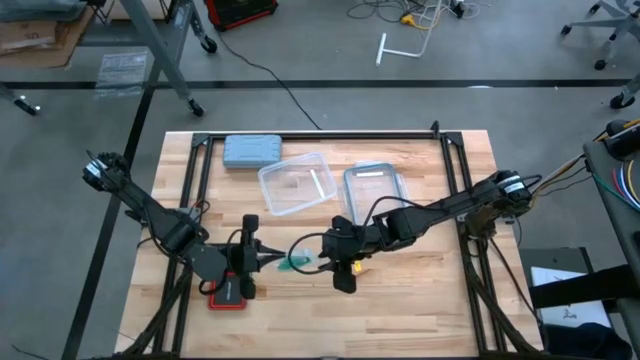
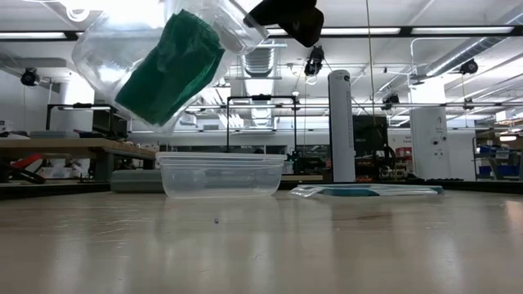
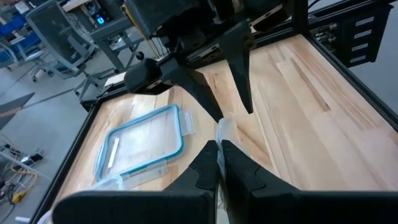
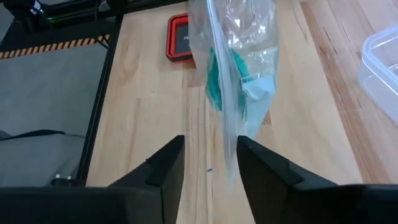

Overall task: Roll bandage
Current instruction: Close the transparent zip bag

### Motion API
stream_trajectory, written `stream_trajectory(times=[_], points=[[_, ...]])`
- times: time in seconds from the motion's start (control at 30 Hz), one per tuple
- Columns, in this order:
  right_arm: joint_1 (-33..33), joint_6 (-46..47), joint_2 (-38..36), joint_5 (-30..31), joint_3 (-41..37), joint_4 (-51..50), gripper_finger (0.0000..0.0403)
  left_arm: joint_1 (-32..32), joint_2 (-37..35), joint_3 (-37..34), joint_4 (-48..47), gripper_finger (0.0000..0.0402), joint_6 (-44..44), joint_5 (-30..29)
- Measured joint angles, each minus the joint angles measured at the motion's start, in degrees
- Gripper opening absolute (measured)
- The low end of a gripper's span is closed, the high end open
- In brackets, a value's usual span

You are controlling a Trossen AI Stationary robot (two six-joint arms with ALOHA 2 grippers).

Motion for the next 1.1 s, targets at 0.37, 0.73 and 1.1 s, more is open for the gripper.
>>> stream_trajectory(times=[0.37,0.73,1.1], points=[[-0.2,0.1,0.1,4.5,-0.7,-2.2,0.0072,-0.2,0.0,0.0,0.2,0.0000,0.0,0.7],[-0.3,-1.0,0.1,3.9,-0.9,-2.2,0.0016,-0.2,0.0,0.0,0.2,0.0000,0.0,0.7],[-0.8,0.1,0.1,0.5,-0.9,-2.8,0.0041,-0.2,0.0,0.0,0.0,0.0000,0.0,0.7]])
